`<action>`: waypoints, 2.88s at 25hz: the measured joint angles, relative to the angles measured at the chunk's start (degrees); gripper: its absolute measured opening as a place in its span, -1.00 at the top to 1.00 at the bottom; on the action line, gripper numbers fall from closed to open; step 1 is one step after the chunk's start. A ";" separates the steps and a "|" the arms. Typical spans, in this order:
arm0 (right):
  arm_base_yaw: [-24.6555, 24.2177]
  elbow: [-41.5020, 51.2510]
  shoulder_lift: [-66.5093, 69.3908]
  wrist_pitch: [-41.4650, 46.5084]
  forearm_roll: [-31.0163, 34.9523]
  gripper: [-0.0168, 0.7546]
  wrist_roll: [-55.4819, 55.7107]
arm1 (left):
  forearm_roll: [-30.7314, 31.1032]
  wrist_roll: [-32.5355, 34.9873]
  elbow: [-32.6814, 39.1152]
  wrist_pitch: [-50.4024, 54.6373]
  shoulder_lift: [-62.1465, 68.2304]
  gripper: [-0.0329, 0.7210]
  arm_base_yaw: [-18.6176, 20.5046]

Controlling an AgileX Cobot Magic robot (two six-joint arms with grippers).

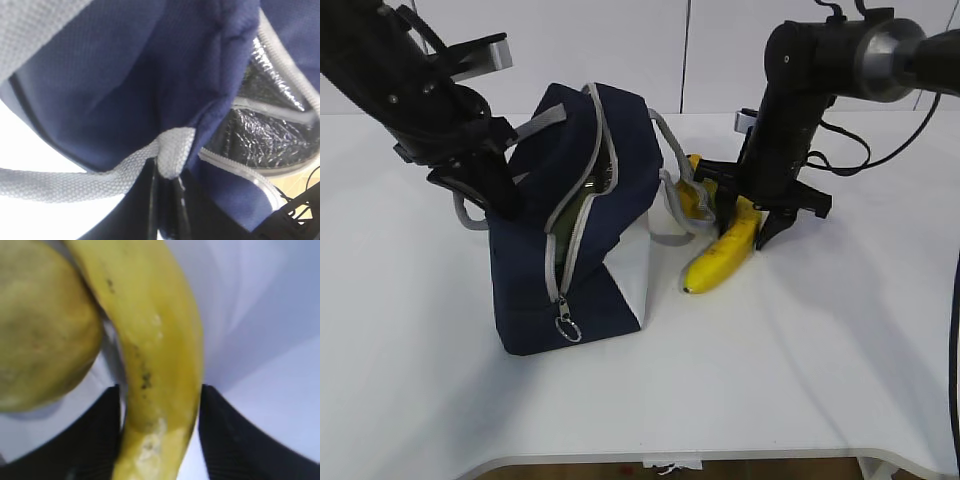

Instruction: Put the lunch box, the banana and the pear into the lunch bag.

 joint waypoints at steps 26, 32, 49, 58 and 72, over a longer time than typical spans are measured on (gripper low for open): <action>0.00 -14.88 -9.64 4.62 6.13 0.27 -29.96 | -1.51 0.00 0.00 0.32 0.00 0.90 0.00; 0.00 -15.24 -11.93 4.97 24.55 0.28 -43.82 | -8.33 0.00 0.00 -0.13 0.00 0.90 0.00; 0.49 -15.24 -4.94 4.85 41.74 0.28 -44.80 | -17.91 0.00 0.00 -5.36 -1.31 0.90 2.51; 1.90 -15.24 -0.66 4.63 39.02 0.28 -45.49 | -19.03 0.00 0.00 -4.71 -1.87 0.90 3.81; 1.98 -15.24 -1.02 4.28 34.48 -0.70 -43.73 | -19.12 -0.10 0.00 -4.71 -2.05 0.90 3.81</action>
